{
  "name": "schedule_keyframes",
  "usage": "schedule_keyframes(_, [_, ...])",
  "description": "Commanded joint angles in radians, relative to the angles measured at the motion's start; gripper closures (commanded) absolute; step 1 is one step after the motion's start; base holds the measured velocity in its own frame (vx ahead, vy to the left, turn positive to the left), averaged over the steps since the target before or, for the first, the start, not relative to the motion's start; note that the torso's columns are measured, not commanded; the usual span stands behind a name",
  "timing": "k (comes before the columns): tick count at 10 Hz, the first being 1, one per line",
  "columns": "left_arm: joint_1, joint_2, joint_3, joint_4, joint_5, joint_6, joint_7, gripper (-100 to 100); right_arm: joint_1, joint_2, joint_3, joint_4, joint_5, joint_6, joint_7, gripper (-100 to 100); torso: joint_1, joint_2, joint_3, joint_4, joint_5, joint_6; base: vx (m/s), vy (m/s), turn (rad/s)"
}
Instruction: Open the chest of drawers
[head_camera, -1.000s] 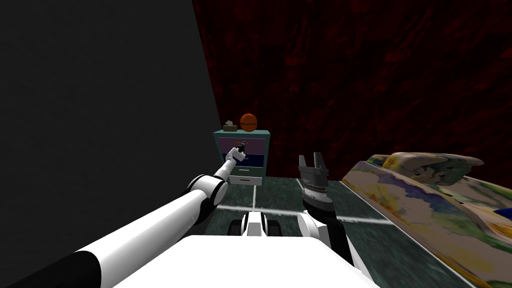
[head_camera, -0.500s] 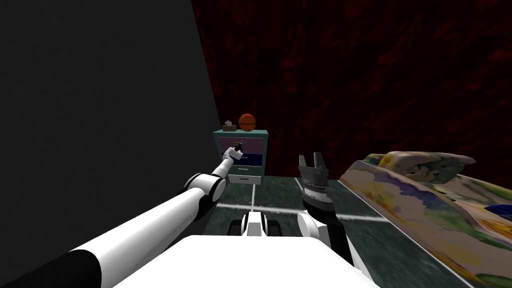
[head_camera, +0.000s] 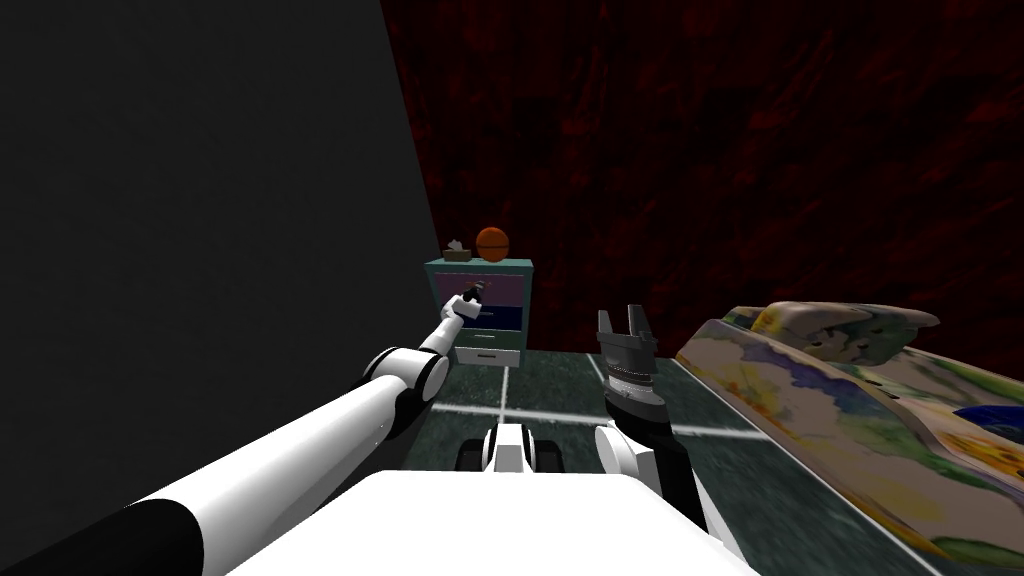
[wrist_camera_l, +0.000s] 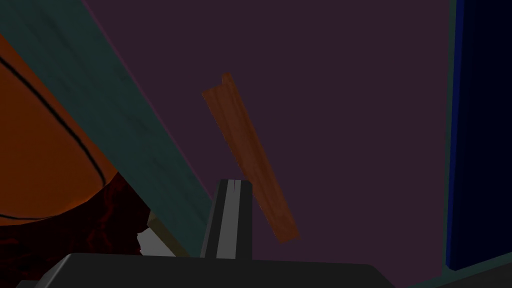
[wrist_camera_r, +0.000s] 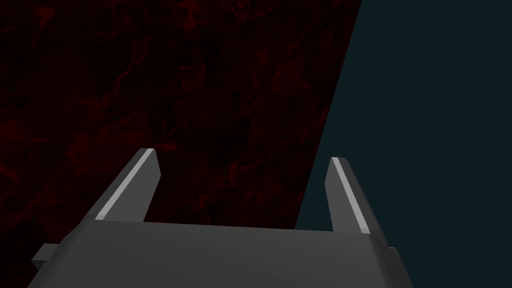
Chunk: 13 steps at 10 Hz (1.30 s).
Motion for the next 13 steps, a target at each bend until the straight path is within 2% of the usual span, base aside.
schedule_keyframes(1, [-0.001, 0.026, 0.023, 0.009, 0.075, -0.023, -0.077, 100, 0.0, 0.0, 0.0, 0.0, 0.0, 0.0, 0.0, 0, 0.002, -0.002, -0.001, 0.0, 0.0, 0.0, -0.056, -0.055, -0.006])
schedule_keyframes(2, [-0.001, 0.026, 0.023, 0.009, 0.116, -0.023, -0.105, 100, 0.0, 0.0, 0.0, 0.0, 0.0, 0.0, 0.0, 0, 0.001, -0.001, -0.001, 0.0, 0.001, 0.0, -0.058, -0.057, 0.009])
schedule_keyframes(3, [-0.001, 0.026, 0.023, 0.009, 0.122, -0.023, -0.134, 100, 0.0, 0.0, 0.0, 0.0, 0.0, 0.0, 0.0, 0, 0.001, -0.001, -0.001, 0.0, 0.0, 0.0, -0.024, -0.027, 0.0])
schedule_keyframes(4, [-0.004, 0.048, 0.046, 0.021, 0.164, -0.047, -0.163, 100, 0.0, 0.0, 0.0, 0.0, 0.0, 0.0, 0.0, 0, 0.003, -0.003, -0.002, -0.001, 0.001, 0.0, -0.041, -0.064, -0.007])
schedule_keyframes(6, [-0.004, 0.048, 0.046, 0.021, 0.205, -0.047, -0.219, 100, 0.0, 0.0, 0.0, 0.0, 0.0, 0.0, 0.0, 0, 0.001, -0.001, -0.001, 0.0, 0.0, 0.0, -0.042, -0.043, 0.004])
schedule_keyframes(7, [-0.006, 0.069, 0.07, 0.034, 0.243, -0.071, -0.248, 100, 0.0, 0.0, 0.0, 0.0, 0.0, 0.0, 0.0, 0, 0.003, -0.002, -0.001, -0.001, 0.001, 0.0, -0.061, -0.054, -0.006])
schedule_keyframes(8, [-0.006, 0.069, 0.07, 0.034, 0.276, -0.071, -0.277, 100, 0.0, 0.0, 0.0, 0.0, 0.0, 0.0, 0.0, 0, 0.001, -0.001, -0.001, 0.0, 0.001, 0.0, -0.06, -0.053, 0.009])
schedule_keyframes(9, [-0.006, 0.069, 0.07, 0.034, 0.288, -0.071, -0.306, 100, 0.0, 0.0, 0.0, 0.0, 0.0, 0.0, 0.0, 0, 0.001, -0.001, 0.0, 0.0, 0.0, 0.0, -0.021, -0.021, 0.0])
schedule_keyframes(10, [-0.004, 0.07, 0.067, 0.031, 0.279, -0.069, -0.284, 100, 0.0, 0.0, 0.0, 0.0, 0.0, 0.0, 0.0, 0, 0.003, -0.003, -0.002, -0.001, 0.001, 0.0, -0.006, -0.006, -0.002])
schedule_keyframes(11, [0.001, 0.069, 0.067, 0.036, 0.28, -0.071, -0.29, -100, 0.0, 0.0, 0.0, 0.0, 0.0, 0.0, 0.0, 0, 0.003, -0.004, -0.002, -0.001, 0.001, 0.0, 0.111, -0.017, -0.041])
schedule_keyframes(13, [0.005, 0.068, 0.066, 0.04, 0.28, -0.072, -0.288, -100, 0.0, 0.0, 0.0, 0.0, 0.0, 0.0, 0.0, 0, 0.002, -0.008, -0.006, -0.003, 0.001, 0.0, 0.153, 0.011, -0.035])
